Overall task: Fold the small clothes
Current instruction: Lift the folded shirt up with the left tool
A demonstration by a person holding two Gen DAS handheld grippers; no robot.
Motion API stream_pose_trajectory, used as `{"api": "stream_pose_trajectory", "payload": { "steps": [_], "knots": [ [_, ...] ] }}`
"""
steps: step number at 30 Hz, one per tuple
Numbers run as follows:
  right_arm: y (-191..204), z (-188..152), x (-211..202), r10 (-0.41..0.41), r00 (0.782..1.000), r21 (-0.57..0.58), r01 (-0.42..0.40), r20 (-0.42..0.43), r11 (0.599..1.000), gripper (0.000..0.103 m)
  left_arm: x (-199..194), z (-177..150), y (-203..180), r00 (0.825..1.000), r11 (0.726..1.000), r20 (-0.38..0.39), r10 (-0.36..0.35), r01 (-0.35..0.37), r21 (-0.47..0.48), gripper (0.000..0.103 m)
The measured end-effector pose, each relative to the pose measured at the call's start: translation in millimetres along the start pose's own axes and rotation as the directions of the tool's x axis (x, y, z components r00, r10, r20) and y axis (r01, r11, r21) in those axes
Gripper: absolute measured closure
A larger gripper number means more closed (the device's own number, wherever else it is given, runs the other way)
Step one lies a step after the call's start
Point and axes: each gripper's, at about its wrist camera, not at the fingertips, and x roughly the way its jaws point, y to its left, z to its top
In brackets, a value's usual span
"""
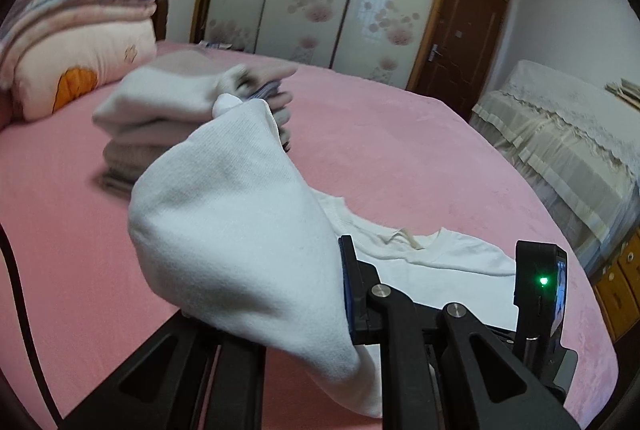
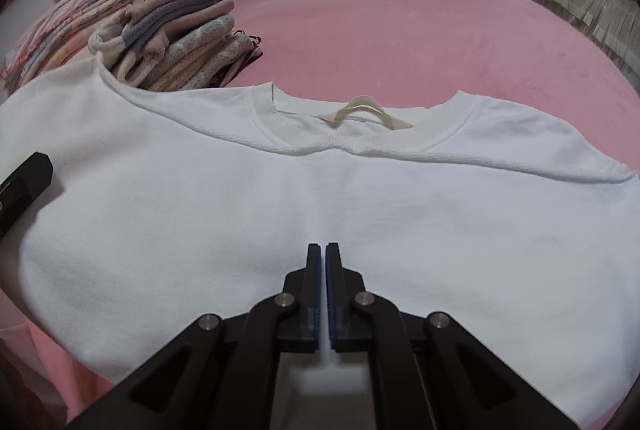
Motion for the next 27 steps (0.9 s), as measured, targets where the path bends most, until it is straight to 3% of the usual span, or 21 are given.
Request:
{"api": "stream_pose_trajectory", "payload": {
  "steps": [7,14,22,25,27],
  "knots": [
    [-28,-8,-48,0.019,0.998,0.050,-0.022,0.064,0.998,0.101,-3,20,-52,1.000,0.995,-0.011,-0.019,0.020,0.097,0.091],
    [-84,-29,-99,-0.040,0.994,0.119,0.027,0.107,0.993,0.101,4,20,-123,0.996,0.977,-0.035,-0.078,0.083,0.195,0.091],
    [-153,-60,-141,-0.149,0.979,0.223,0.116,0.140,0.968,0.100,45,-29,-218,0.972,0.942,-0.158,-0.172,0.210,0.261,0.091],
    [-175,-72,-143,-0.168,0.978,0.267,0.131,0.121,0.955,0.100,65,-65,-248,0.954,0.922,-0.245,-0.173,0.244,0.301,0.091],
    [-187,-80,-145,-0.172,0.979,0.289,0.135,0.107,0.948,0.100,72,-86,-261,0.954,0.908,-0.264,-0.145,0.234,0.347,0.091]
  ]
}}
